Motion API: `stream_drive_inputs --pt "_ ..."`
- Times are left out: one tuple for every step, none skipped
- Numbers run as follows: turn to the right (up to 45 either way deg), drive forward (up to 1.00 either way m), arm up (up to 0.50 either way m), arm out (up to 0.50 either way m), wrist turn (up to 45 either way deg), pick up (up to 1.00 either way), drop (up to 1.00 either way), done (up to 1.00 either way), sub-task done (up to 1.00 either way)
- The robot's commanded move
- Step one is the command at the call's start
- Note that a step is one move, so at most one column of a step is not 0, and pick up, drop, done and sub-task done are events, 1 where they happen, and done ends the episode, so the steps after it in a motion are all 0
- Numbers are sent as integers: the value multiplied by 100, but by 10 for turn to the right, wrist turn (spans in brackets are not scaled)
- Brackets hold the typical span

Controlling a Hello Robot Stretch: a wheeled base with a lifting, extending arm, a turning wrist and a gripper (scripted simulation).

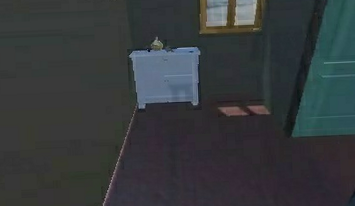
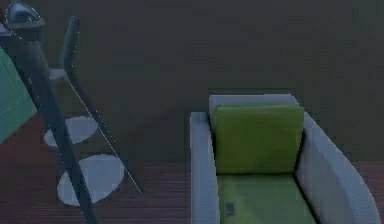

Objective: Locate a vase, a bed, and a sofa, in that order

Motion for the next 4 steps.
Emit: stream_drive_inputs --pt "0 60 0 0 0 0 0 0 0" --pt "450 0 0 0 0 0 0 0 0" --pt "30 0 0 0 0 0 0 0 0" --pt "30 0 0 0 0 0 0 0 0"
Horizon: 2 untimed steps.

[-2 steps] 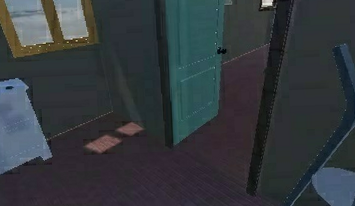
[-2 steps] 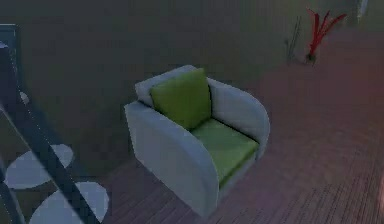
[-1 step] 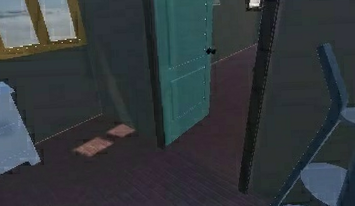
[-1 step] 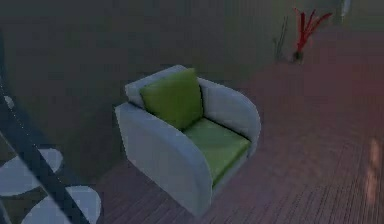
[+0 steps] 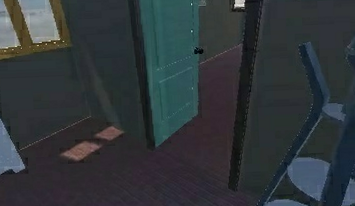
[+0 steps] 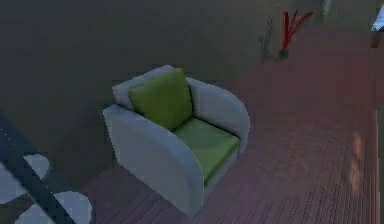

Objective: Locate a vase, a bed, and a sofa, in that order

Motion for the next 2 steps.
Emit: stream_drive_inputs --pt "0 100 0 0 0 0 0 0 0" --pt "0 50 0 0 0 0 0 0 0"
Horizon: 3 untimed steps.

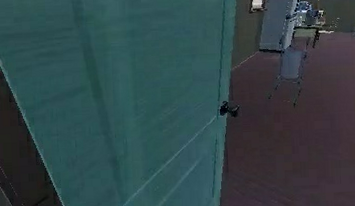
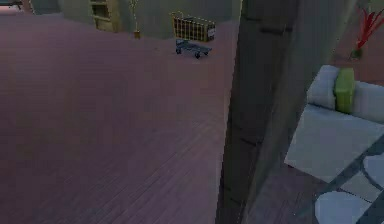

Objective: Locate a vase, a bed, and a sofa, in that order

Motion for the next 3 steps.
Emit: stream_drive_inputs --pt "360 0 0 0 0 0 0 0 0" --pt "0 30 0 0 0 0 0 0 0" --pt "420 0 0 0 0 0 0 0 0"
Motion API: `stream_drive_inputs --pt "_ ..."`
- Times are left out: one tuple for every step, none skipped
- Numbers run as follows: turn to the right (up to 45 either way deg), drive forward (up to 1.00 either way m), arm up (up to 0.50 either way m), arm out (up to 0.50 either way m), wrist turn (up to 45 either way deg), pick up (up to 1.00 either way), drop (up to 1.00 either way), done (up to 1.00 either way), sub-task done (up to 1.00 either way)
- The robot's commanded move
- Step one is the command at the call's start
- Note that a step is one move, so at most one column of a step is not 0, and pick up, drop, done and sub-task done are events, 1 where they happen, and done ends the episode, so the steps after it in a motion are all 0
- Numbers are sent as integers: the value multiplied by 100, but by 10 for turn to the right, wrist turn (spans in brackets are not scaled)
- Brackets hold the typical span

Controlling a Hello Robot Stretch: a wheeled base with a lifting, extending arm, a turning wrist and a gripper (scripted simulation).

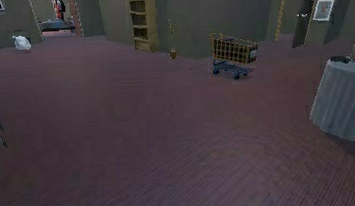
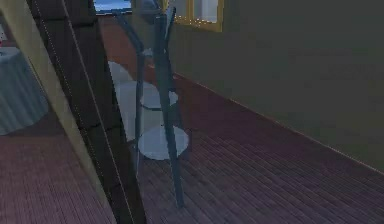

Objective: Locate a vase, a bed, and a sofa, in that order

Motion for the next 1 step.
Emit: stream_drive_inputs --pt "0 35 0 0 0 0 0 0 0"
